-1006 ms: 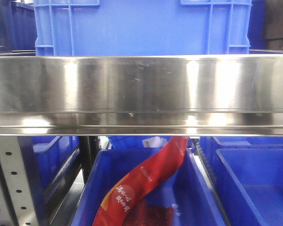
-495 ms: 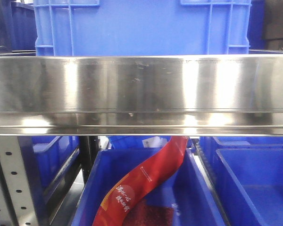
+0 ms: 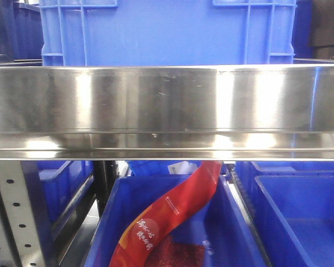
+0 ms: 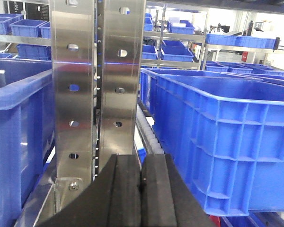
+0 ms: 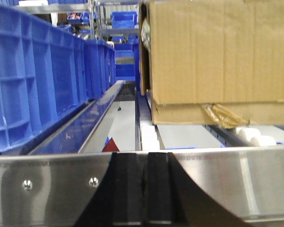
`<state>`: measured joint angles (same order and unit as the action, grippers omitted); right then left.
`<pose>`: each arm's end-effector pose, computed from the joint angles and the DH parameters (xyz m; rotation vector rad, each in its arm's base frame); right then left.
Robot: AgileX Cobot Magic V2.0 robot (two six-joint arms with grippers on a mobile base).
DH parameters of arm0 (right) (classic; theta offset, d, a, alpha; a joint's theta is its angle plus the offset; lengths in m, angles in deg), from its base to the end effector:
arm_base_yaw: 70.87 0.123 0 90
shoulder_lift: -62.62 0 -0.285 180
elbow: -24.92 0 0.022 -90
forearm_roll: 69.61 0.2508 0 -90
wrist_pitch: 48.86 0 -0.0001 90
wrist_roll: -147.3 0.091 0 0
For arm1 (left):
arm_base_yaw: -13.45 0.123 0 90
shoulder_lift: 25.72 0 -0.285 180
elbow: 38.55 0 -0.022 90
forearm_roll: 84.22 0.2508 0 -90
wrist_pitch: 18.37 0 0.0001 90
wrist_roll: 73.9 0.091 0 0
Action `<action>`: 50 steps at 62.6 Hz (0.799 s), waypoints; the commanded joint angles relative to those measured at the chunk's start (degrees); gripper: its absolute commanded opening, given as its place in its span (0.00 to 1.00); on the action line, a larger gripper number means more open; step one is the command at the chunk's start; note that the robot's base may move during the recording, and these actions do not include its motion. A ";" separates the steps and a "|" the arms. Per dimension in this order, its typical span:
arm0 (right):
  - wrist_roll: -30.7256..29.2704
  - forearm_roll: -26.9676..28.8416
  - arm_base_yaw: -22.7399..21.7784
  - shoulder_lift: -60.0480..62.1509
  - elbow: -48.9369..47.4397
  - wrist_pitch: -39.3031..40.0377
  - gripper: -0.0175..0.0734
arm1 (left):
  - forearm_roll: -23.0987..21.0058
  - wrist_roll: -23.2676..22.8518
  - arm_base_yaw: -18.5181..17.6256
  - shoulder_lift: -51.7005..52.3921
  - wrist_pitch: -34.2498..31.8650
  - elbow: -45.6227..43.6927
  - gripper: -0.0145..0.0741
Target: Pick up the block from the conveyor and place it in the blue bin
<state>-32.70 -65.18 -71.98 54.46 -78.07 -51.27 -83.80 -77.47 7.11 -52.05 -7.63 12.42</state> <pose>0.0569 -0.0008 0.2102 0.0712 1.5270 0.0486 0.0749 -0.0082 0.3290 0.0416 1.5375 -0.1307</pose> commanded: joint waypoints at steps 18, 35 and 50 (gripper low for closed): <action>0.00 -0.38 -0.37 0.37 0.21 2.03 0.01 | 0.25 -0.06 0.13 0.41 -1.14 -0.04 0.04; 0.00 -0.50 -0.37 0.37 0.21 1.34 0.01 | 0.25 -0.06 0.13 0.41 -1.14 -0.04 0.04; 0.00 -0.50 -0.37 0.37 0.21 1.45 0.01 | 0.25 -0.06 0.13 0.41 -1.14 -0.04 0.04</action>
<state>-32.70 -65.18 -71.98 54.68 -77.95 -50.92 -83.80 -77.47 7.11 -52.05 -7.63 12.42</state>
